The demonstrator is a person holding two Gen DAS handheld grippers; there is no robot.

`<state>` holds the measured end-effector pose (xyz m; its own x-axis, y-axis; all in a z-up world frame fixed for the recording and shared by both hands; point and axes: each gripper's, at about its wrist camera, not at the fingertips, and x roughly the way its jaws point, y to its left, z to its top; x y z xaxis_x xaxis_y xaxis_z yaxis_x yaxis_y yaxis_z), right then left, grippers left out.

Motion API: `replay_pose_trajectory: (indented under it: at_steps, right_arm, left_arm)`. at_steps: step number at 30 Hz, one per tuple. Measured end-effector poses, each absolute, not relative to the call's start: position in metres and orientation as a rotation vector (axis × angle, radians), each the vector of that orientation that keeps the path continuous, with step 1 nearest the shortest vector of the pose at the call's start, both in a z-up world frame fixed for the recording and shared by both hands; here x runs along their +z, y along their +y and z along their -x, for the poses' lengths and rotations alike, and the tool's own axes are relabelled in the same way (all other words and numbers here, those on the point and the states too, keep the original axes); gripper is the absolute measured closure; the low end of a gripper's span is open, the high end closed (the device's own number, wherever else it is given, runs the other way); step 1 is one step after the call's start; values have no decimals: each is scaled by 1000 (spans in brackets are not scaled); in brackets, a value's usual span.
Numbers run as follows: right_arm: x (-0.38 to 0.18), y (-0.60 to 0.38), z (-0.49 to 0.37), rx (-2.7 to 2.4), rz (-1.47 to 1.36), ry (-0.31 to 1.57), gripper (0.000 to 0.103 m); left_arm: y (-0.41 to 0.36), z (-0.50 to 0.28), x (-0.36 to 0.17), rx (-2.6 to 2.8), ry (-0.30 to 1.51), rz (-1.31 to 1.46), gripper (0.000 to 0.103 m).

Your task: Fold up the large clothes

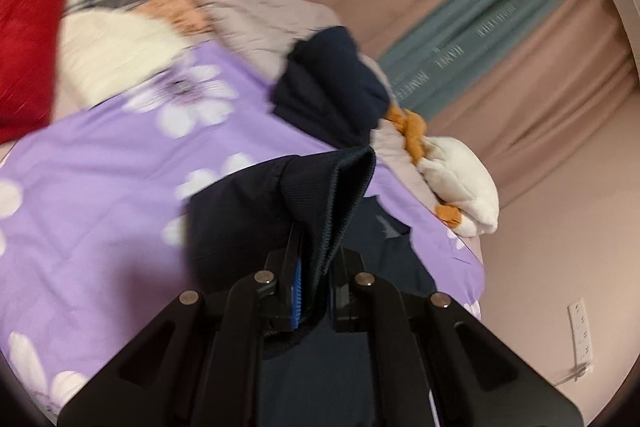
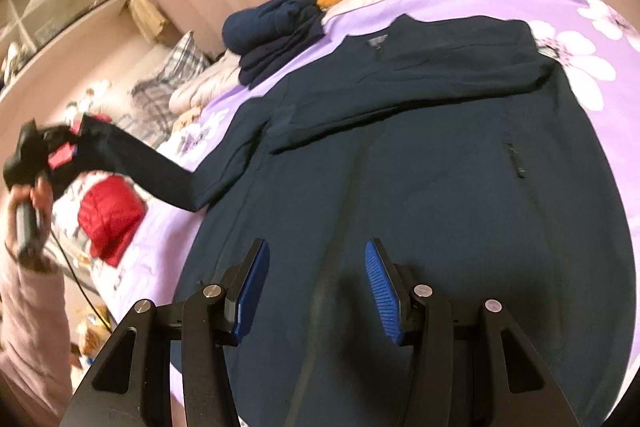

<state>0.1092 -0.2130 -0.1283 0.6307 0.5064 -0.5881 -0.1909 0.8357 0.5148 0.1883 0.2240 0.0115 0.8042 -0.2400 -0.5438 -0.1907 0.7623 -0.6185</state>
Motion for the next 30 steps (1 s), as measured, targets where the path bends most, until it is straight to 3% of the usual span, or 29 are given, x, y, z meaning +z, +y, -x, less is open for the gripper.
replay_pose_trajectory:
  at_steps: [7, 14, 16, 21, 25, 30]
  right_arm:
    - [-132, -263, -107, 353, -519, 740, 53]
    - [-144, -298, -110, 284, -564, 741, 53]
    - [-146, -302, -111, 271, -566, 748, 53]
    - [-151, -305, -114, 249, -569, 762, 51]
    - [-154, -304, -119, 259, -590, 776, 46]
    - [-151, -300, -143, 321, -626, 787, 46]
  left_arm:
    - [56, -269, 27, -177, 761, 390, 93]
    - [-81, -320, -45, -244, 883, 214, 92]
    - [-107, -334, -76, -246, 942, 201, 84]
    - [-148, -349, -114, -406, 1039, 243, 41]
    - [-146, -332, -98, -507, 971, 173, 35]
    - [-42, -303, -72, -482, 851, 318, 27]
